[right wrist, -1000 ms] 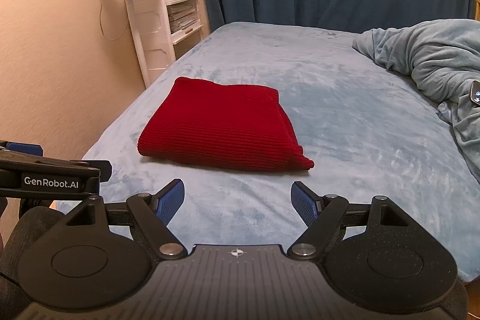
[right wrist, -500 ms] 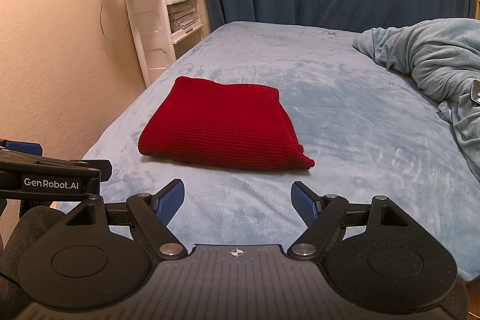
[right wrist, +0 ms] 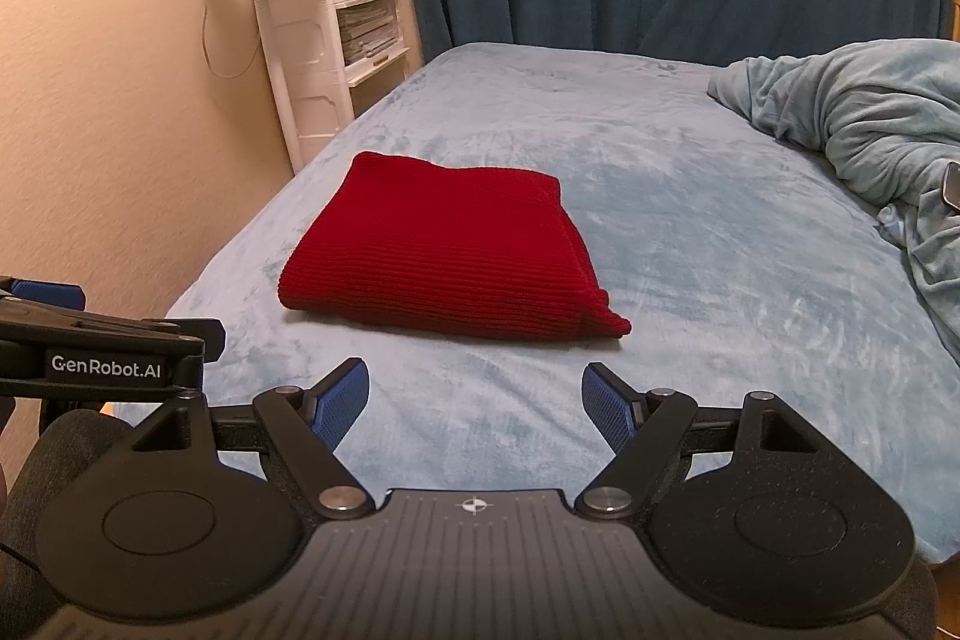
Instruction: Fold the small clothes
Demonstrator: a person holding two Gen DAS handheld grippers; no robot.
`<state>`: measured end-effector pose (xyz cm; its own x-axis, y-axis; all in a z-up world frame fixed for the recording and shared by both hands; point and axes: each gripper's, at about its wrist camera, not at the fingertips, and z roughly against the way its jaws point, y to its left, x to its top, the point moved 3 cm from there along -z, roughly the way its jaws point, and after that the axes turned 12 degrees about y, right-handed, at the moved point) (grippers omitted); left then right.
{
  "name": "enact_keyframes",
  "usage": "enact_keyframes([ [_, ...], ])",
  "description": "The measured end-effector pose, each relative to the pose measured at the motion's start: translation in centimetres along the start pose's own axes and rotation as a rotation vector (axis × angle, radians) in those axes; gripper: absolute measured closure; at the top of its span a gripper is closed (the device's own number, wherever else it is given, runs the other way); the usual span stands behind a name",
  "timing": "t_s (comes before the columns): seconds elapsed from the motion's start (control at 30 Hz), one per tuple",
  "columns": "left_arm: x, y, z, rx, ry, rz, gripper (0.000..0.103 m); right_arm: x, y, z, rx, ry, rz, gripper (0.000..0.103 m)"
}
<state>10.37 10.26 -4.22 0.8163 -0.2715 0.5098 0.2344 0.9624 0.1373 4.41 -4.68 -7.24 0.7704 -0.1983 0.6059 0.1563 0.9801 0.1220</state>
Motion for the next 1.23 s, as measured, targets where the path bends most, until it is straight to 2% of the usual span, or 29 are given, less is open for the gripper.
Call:
enact_keyframes([
  [0.57,-0.04,0.26,-0.03,0.005,-0.002,-0.001,0.0,-0.22,-0.06,0.08,0.007,0.0,0.017,0.023],
  [0.73,-0.03,0.4,-0.11,0.008,-0.002,-0.001,0.0,-0.15,-0.29,0.05,0.01,0.002,0.022,0.019],
  [1.0,-0.06,0.6,-0.43,0.007,0.007,0.005,0.0,-0.1,-0.27,0.18,0.016,0.006,0.04,0.004],
  [1.23,-0.09,0.34,-0.41,0.017,0.004,0.005,0.0,0.06,-0.43,0.01,0.015,0.015,0.04,0.003],
])
